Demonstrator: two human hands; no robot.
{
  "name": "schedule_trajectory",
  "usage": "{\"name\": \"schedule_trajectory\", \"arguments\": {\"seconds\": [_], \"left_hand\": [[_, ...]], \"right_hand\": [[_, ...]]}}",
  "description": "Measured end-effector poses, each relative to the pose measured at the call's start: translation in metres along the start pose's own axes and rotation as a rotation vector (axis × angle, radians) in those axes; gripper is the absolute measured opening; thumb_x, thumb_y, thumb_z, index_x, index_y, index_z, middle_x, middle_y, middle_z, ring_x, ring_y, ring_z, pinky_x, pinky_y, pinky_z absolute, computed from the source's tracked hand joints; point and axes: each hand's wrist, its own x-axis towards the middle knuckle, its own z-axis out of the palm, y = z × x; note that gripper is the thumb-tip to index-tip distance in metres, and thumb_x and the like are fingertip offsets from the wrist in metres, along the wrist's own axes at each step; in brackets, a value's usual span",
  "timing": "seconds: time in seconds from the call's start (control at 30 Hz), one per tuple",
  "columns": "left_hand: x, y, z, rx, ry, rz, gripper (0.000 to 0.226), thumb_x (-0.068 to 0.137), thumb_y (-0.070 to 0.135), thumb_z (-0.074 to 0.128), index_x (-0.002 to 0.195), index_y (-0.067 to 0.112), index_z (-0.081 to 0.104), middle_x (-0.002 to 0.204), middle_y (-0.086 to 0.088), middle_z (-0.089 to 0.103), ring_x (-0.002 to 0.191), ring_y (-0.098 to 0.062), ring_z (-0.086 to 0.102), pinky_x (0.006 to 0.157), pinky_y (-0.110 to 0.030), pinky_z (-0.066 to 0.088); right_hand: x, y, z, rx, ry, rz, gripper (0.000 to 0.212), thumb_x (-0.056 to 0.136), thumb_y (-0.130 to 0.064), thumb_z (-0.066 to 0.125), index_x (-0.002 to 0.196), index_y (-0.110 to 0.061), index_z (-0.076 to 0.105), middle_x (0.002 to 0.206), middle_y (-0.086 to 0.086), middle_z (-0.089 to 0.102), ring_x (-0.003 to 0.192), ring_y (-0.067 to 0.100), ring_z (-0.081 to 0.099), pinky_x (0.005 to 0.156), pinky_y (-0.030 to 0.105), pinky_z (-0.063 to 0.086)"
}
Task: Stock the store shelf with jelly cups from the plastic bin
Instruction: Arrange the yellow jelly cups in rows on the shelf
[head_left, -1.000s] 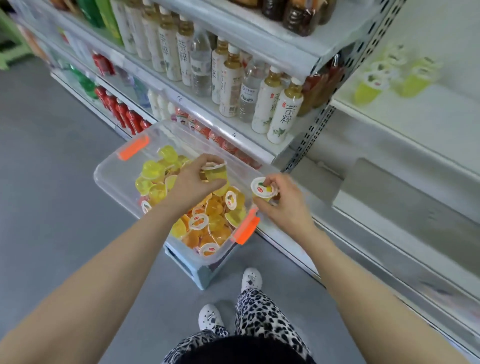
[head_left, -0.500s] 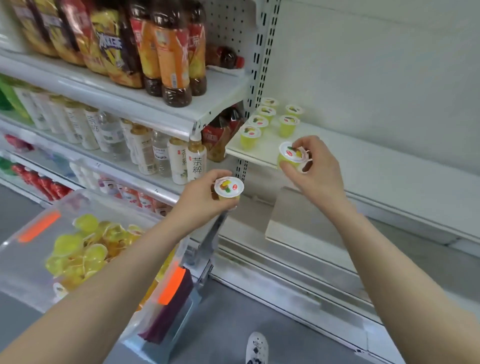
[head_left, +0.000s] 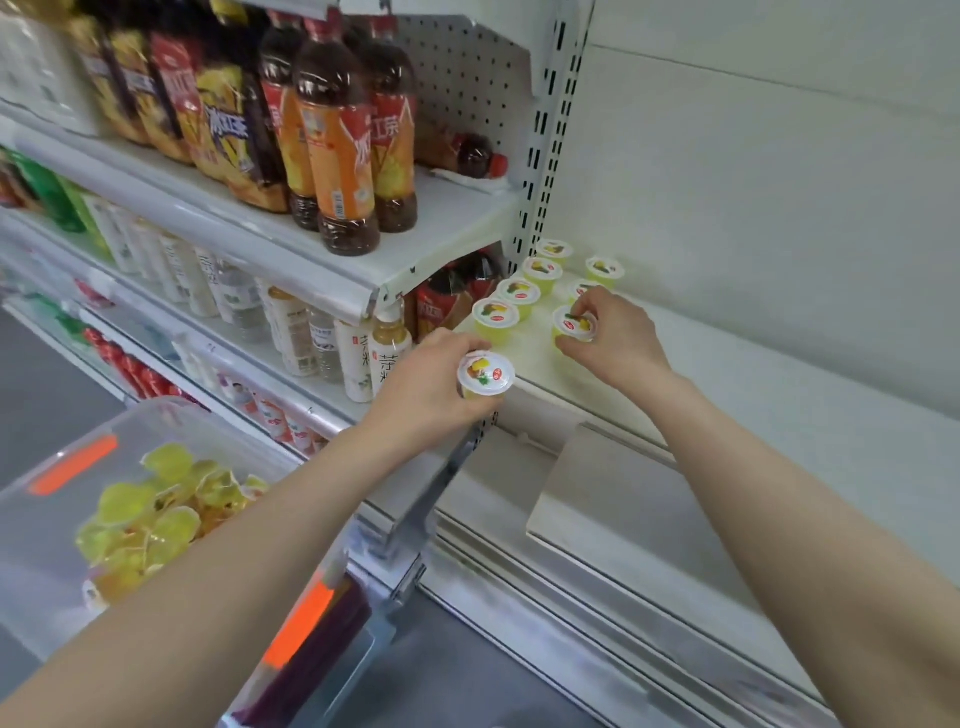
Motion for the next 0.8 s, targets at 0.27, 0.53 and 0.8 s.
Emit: {"name": "schedule_trajectory", "arguments": {"seconds": [0.27, 0.53, 0.8], "left_hand": [[0.006, 0.002, 0.008, 0.165, 0.068, 0.093, 0.049, 0.077, 0.05, 0.071, 0.12, 0.029, 0.061, 0.113, 0.009, 0.062, 0.107, -0.016, 0.046, 0.084, -0.026, 0.037], [0.038, 0.021, 0.027, 0.18, 0.129, 0.175, 0.045, 0.073, 0.048, 0.074, 0.111, 0.025, 0.065, 0.109, 0.008, 0.066, 0.122, -0.022, 0.042, 0.099, -0.025, 0.03], [0.07, 0.034, 0.051, 0.225, 0.089, 0.143, 0.038, 0.074, 0.045, 0.074, 0.104, 0.025, 0.062, 0.108, 0.006, 0.068, 0.131, -0.018, 0.036, 0.101, -0.031, 0.032]], "right_hand": [[0.008, 0.013, 0.017, 0.008, 0.078, -0.073, 0.031, 0.08, -0.027, 0.074, 0.104, -0.015, 0.057, 0.107, 0.004, 0.049, 0.089, 0.028, 0.055, 0.073, 0.028, 0.032], [0.014, 0.023, 0.01, -0.17, 0.075, -0.233, 0.031, 0.082, -0.033, 0.073, 0.104, -0.015, 0.06, 0.107, 0.005, 0.054, 0.092, 0.029, 0.054, 0.068, 0.033, 0.04], [0.018, 0.049, -0.017, -0.268, 0.094, -0.326, 0.035, 0.096, -0.04, 0.054, 0.127, -0.026, 0.062, 0.123, 0.004, 0.059, 0.109, 0.031, 0.051, 0.089, 0.041, 0.042]]}}
